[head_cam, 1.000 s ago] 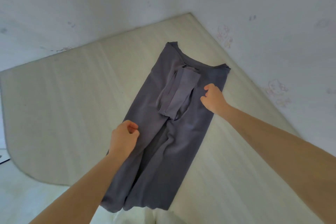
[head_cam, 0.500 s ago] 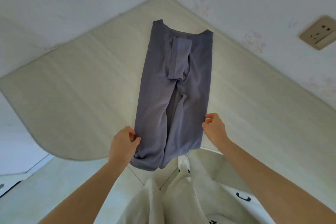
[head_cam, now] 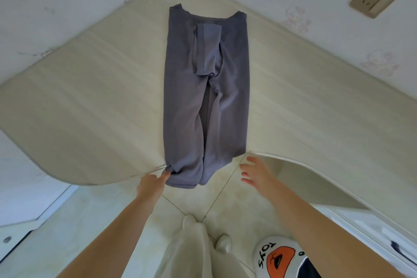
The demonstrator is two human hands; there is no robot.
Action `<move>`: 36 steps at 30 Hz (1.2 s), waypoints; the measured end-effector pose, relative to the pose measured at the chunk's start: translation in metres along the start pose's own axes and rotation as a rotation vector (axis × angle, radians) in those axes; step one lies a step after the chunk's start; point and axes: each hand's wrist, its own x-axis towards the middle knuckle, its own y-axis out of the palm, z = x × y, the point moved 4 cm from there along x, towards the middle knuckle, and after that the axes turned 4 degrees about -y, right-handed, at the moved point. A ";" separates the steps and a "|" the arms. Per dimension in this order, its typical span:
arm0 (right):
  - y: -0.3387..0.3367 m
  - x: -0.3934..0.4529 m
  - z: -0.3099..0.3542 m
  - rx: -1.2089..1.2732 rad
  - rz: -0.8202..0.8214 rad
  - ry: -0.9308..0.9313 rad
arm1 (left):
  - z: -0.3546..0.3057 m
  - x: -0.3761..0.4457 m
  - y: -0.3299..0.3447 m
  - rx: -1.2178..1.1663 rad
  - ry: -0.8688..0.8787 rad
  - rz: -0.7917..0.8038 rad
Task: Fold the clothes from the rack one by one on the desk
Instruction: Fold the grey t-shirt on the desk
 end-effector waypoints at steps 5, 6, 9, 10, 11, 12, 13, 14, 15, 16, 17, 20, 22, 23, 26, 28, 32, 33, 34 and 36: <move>0.014 0.016 0.001 0.151 0.092 0.064 | 0.000 -0.001 0.019 -0.298 0.027 0.207; 0.018 0.019 0.000 0.131 0.124 0.059 | -0.001 -0.002 0.022 -0.279 0.093 0.218; 0.021 0.019 0.000 -0.046 0.201 -0.024 | -0.004 -0.003 0.024 -0.107 0.263 0.149; 0.022 0.018 0.001 -0.114 0.215 -0.064 | -0.004 -0.002 0.023 -0.032 0.293 0.146; 0.018 0.018 -0.002 -0.174 0.219 -0.099 | -0.003 -0.005 0.022 0.034 0.320 0.154; 0.016 0.018 -0.003 -0.207 0.224 -0.129 | -0.003 -0.006 0.020 0.093 0.333 0.167; 0.012 0.018 -0.007 -0.226 0.231 -0.148 | -0.001 -0.008 0.019 0.117 0.350 0.170; 0.007 0.017 -0.010 -0.236 0.238 -0.155 | 0.000 -0.011 0.017 0.113 0.340 0.179; 0.002 0.015 -0.014 -0.241 0.247 -0.161 | 0.002 -0.012 0.016 0.089 0.346 0.193; -0.003 0.011 -0.016 -0.234 0.252 -0.167 | 0.005 -0.016 0.014 0.058 0.317 0.215; -0.007 0.008 -0.018 -0.226 0.257 -0.167 | 0.010 -0.018 0.014 0.009 0.299 0.249; -0.020 0.002 -0.028 -0.196 0.272 -0.163 | 0.028 -0.028 0.014 -0.151 0.213 0.348; -0.028 0.000 -0.034 -0.171 0.247 -0.152 | 0.037 -0.034 0.015 -0.204 0.172 0.367; -0.032 -0.003 -0.038 -0.170 0.235 -0.150 | 0.042 -0.039 0.017 -0.203 0.164 0.361; -0.039 -0.017 -0.048 -0.247 0.300 -0.155 | 0.051 -0.054 0.020 -0.141 0.178 0.326; -0.043 -0.027 -0.051 -0.350 0.327 -0.196 | 0.052 -0.064 0.019 -0.122 0.193 0.305; -0.051 -0.048 -0.043 -0.369 0.286 -0.266 | 0.045 -0.089 0.011 -0.196 0.255 0.279; -0.053 -0.056 -0.040 -0.372 0.268 -0.291 | 0.043 -0.100 0.006 -0.220 0.282 0.270; -0.055 -0.059 -0.037 -0.382 0.245 -0.317 | 0.040 -0.103 0.003 -0.227 0.310 0.266; -0.060 -0.075 -0.030 -0.350 0.183 -0.388 | 0.034 -0.119 -0.008 -0.227 0.373 0.240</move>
